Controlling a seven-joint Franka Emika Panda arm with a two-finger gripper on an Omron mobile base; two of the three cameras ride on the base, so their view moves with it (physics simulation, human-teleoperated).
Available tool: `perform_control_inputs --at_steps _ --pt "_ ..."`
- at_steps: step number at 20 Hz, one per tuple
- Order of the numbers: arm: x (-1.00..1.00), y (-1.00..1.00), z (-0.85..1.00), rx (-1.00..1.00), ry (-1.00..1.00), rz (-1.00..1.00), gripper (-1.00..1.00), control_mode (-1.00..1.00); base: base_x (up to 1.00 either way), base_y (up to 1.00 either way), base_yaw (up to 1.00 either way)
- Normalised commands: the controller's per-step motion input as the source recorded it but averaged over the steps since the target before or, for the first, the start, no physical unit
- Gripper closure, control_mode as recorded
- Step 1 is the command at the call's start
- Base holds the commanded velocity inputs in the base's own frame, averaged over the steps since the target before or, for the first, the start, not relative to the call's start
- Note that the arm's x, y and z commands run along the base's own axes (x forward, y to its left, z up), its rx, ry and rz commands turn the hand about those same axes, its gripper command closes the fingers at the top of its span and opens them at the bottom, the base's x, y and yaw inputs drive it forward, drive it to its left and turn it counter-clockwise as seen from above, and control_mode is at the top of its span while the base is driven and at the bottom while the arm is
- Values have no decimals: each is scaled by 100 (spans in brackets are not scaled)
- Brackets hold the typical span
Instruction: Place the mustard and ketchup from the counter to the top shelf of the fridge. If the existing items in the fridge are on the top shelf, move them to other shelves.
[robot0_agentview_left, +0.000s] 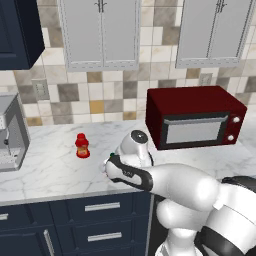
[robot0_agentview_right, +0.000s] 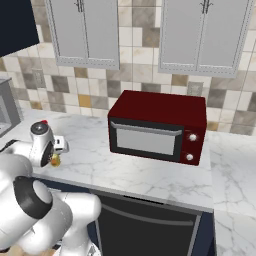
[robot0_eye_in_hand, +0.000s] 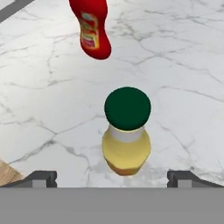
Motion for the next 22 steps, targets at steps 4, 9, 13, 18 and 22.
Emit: perform_control_inputs --at_steps 4,9,13,18,22 --pt "31 0 -10 0 0 -8 -100 -100 0 0 0" --pt "16 0 -8 0 1 -3 -100 -100 0 0 0" --pt "10 0 -13 0 2 -1 -100 -100 0 0 0" --pt "1 0 -11 0 1 -1 -100 -100 0 0 0" --pt "1 0 -17 0 0 -1 100 -100 0 0 0"
